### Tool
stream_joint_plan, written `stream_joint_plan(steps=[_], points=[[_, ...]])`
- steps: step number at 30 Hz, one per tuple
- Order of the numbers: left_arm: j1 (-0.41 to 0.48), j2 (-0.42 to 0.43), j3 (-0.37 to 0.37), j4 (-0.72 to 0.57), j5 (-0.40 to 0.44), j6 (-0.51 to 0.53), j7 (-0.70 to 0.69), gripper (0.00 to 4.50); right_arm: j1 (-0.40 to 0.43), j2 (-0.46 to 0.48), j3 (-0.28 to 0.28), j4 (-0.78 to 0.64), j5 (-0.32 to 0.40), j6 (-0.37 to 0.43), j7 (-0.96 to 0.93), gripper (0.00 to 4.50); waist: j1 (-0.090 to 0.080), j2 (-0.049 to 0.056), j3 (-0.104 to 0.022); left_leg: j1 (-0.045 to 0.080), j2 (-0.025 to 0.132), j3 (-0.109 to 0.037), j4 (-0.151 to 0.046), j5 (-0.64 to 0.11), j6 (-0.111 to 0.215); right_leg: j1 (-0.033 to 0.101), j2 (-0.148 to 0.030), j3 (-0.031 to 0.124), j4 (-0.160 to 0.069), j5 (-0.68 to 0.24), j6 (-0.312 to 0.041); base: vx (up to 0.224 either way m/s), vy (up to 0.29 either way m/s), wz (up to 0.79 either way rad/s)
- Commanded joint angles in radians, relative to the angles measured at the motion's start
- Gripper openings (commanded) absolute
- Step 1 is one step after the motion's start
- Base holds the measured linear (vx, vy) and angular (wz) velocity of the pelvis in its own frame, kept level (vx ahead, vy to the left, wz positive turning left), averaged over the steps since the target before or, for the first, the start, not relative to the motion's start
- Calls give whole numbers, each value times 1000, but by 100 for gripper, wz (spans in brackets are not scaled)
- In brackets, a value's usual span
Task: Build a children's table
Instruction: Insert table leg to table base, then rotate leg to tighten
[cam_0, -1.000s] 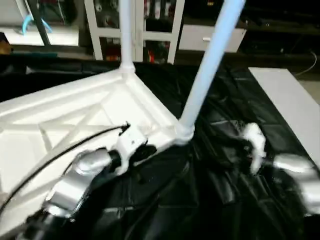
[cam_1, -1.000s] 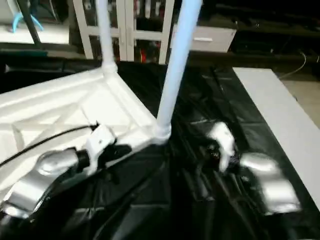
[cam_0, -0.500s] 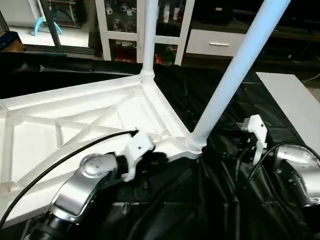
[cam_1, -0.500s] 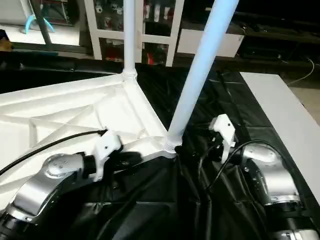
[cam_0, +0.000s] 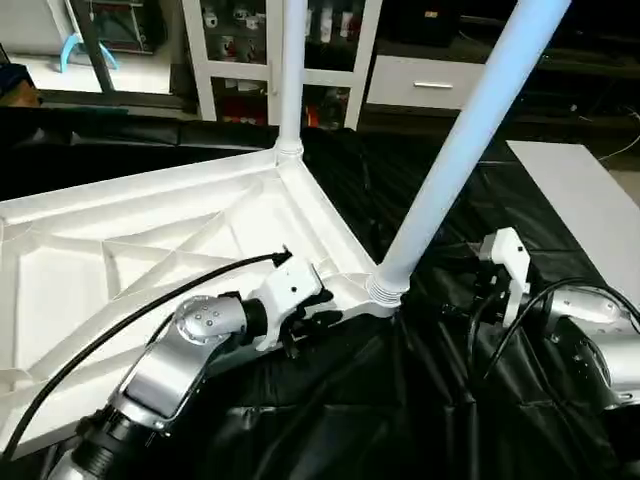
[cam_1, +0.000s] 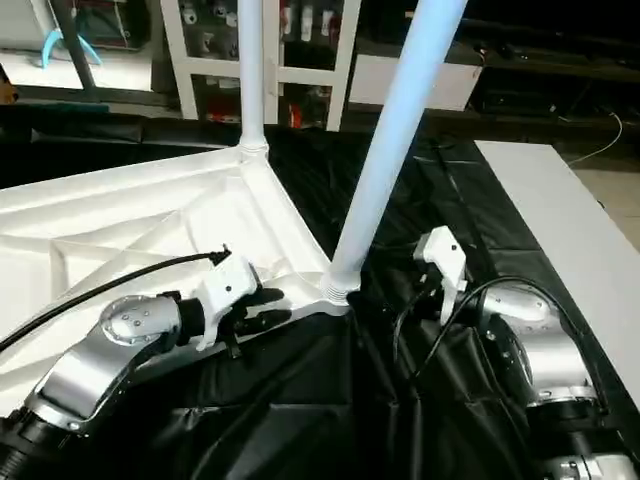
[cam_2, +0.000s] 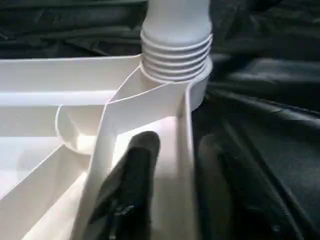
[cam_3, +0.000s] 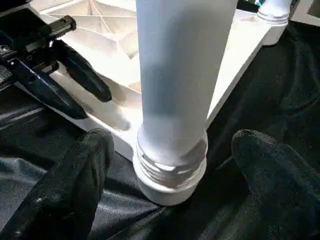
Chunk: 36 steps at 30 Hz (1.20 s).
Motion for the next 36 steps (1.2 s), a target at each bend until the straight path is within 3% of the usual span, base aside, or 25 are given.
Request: stream_joint_plan(steps=[1,7,12,20,21,24,36], points=[[2,7,-34,-14,-8,47,-26,177,-4,-12,-2,2,-4,-4,6,416,2,16,-76,31,3,-1,-38,141,82,46,-41,25,-25,645,-257,0,0,0],[22,-4,-47,-41,-40,115,-53,177,-22,-13,5,23,-10,-13,6,416,3,16,-75,30,3,0,-39,115,82,46,-43,25,-28,607,-279,0,0,0],[-9,-10,-71,32,49,97,12,177,-36,-7,11,28,-18,-15,9,416,3,15,-73,29,5,1,-39,99,98,46,-46,27,-31,573,-281,0,0,0],[-35,14,-97,49,63,147,-15,177,-54,-6,22,44,-18,-16,26,416,3,17,-69,28,6,0,-43,32,89,41,-52,30,-40,443,-283,0,0,0],[-36,17,-102,49,65,152,-21,159,-55,-6,24,45,-18,-16,28,416,3,25,-70,29,5,-1,-42,29,87,41,-52,30,-39,433,-285,0,0,0],[-29,47,-131,42,74,185,-49,141,-63,-3,26,44,-16,-16,31,416,-2,20,-70,25,2,-2,-43,41,89,44,-49,30,-38,452,-282,0,0,0],[-13,79,-119,34,58,170,-74,50,-99,-4,39,83,-21,-39,78,416,0,26,-72,28,4,0,-41,35,107,38,-49,29,-39,434,-291,0,0,0]])
